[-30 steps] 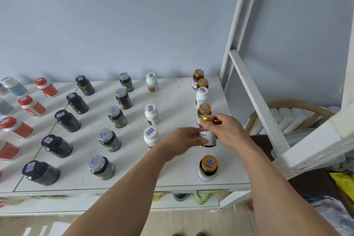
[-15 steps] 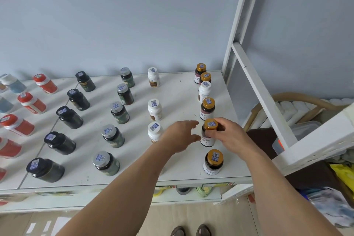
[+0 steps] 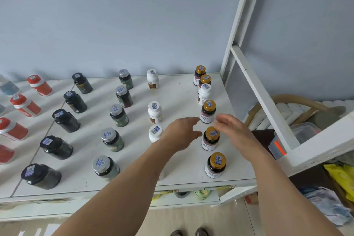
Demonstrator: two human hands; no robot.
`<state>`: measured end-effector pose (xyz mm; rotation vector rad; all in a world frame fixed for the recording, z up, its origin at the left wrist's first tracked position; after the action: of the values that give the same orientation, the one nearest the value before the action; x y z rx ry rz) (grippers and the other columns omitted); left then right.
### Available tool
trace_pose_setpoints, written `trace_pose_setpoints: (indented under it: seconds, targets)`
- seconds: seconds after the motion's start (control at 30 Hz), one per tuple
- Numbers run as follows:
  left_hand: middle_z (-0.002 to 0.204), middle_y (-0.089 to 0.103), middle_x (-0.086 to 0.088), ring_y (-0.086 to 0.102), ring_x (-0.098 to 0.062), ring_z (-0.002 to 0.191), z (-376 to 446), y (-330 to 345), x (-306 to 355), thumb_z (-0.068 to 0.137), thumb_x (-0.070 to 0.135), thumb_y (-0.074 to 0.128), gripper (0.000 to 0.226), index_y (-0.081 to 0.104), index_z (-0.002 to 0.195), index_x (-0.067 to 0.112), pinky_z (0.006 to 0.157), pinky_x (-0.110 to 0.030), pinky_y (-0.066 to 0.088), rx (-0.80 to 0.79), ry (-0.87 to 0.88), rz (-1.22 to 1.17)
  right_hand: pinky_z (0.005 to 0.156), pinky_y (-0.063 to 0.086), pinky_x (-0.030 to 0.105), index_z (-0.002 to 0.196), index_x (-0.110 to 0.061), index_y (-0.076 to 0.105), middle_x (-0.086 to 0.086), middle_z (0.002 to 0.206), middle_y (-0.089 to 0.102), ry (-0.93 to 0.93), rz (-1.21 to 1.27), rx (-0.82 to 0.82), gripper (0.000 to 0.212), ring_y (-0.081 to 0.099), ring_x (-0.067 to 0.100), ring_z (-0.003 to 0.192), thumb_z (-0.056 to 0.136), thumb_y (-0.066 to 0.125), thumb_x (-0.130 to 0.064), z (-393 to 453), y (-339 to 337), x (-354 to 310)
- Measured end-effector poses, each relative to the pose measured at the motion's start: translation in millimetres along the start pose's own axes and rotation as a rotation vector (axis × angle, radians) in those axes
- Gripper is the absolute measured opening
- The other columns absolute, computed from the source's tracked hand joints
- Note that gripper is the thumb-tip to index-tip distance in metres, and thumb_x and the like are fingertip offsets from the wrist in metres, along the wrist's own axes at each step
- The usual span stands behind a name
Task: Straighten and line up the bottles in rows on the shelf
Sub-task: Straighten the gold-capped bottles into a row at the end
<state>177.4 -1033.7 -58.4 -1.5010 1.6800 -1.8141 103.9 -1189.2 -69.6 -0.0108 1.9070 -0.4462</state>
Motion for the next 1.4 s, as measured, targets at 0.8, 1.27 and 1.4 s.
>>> trace_pose_setpoints:
  seconds: [0.8, 1.27, 1.4]
  targets:
    - [0.127, 0.063, 0.004, 0.058, -0.015, 0.115, 66.9, -1.1, -7.5, 0.087, 0.036, 0.069, 0.048, 0.056, 0.133, 0.025, 0.099, -0.033, 0.047, -0.191, -0.166, -0.425, 0.075, 0.042, 0.025, 0.118, -0.030, 0.060, -0.010, 0.108, 0.064, -0.094, -0.326, -0.044, 0.037, 0.058, 0.011, 0.099, 0.087, 0.067, -0.049, 82.0, -0.3, -51.6]
    - [0.119, 0.068, 0.003, 0.062, -0.018, 0.112, 65.9, 0.8, -20.6, 0.082, 0.040, 0.075, 0.050, 0.062, 0.128, 0.026, 0.096, -0.032, 0.044, -0.300, -0.202, -0.674, 0.062, 0.040, 0.023, 0.106, -0.023, 0.064, -0.007, 0.095, 0.065, -0.057, -0.417, 0.025, 0.043, 0.059, 0.006, 0.084, 0.088, 0.057, -0.061, 85.2, 1.0, -63.4]
    - [0.119, 0.066, 0.006, 0.060, -0.018, 0.113, 66.3, 0.8, -18.9, 0.083, 0.040, 0.073, 0.052, 0.060, 0.131, 0.024, 0.096, -0.031, 0.042, -0.321, -0.190, -0.667, 0.062, 0.040, 0.022, 0.107, -0.022, 0.065, -0.007, 0.096, 0.066, -0.053, -0.395, 0.024, 0.042, 0.059, 0.006, 0.085, 0.088, 0.058, -0.059, 84.7, 1.0, -61.0]
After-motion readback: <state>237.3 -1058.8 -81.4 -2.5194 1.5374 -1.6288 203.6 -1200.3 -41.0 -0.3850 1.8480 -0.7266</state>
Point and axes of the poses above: each hand's wrist, its own z-axis towards the middle knuckle, its own y-axis out of the palm, x = y × z, the point moved 9 cm from there along z, towards the middle knuckle
